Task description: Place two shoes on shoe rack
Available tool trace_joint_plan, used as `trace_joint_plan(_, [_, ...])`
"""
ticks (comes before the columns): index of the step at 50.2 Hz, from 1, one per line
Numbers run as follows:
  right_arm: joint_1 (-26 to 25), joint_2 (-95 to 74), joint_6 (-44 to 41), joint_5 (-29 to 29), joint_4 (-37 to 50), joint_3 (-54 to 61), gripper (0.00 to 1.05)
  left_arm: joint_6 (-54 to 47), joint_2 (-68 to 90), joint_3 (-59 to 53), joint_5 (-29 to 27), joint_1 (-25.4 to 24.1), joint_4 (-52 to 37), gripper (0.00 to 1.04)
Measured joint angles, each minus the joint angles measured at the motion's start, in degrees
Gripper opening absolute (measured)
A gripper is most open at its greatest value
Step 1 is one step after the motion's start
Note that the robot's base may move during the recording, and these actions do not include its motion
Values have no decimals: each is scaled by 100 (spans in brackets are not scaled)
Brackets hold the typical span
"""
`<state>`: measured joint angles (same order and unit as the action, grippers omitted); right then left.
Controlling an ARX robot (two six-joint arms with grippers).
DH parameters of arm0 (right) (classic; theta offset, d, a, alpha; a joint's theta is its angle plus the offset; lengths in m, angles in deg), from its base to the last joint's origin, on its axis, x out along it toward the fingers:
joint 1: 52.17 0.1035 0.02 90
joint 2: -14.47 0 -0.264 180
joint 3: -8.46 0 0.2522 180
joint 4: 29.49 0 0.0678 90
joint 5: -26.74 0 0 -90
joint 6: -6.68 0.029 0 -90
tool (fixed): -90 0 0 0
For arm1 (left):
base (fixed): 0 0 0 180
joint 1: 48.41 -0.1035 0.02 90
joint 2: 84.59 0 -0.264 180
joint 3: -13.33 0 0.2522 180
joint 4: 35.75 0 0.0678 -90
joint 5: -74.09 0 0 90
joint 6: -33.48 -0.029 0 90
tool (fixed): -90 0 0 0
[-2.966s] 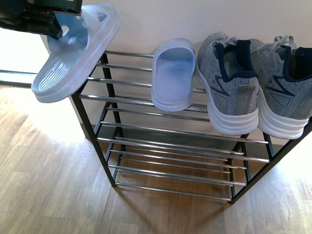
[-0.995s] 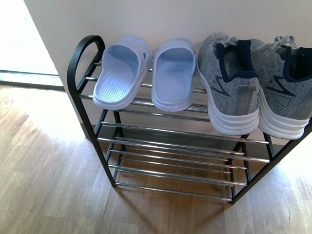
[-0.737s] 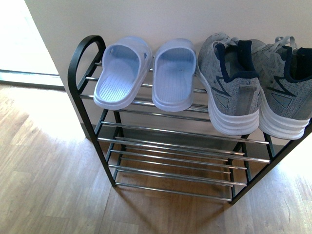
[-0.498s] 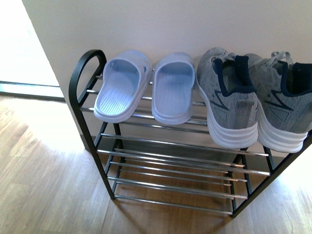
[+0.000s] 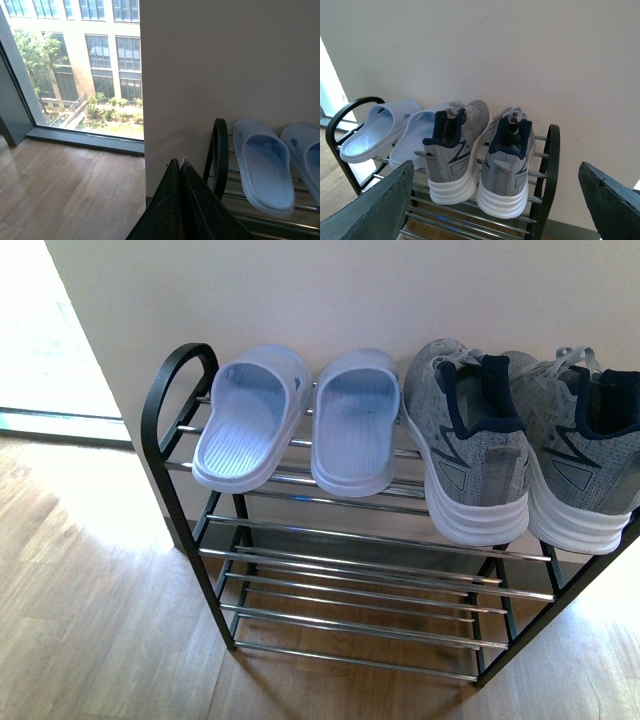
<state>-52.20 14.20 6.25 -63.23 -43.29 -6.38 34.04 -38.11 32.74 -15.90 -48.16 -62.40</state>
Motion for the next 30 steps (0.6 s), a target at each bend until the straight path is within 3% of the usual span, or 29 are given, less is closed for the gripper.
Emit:
trace_joint_plan(10, [0,0,0,0,0,0,95,-2,-710,-225,-2,0,479,1])
trace_joint_plan(15, [0,0,0,0,0,0,95,-4,-809,-446,-2,-2,306,1])
trace_joint_plan(30, [0,0,0,0,0,0,95,-9,-2017,-490,0,-2,1438,1])
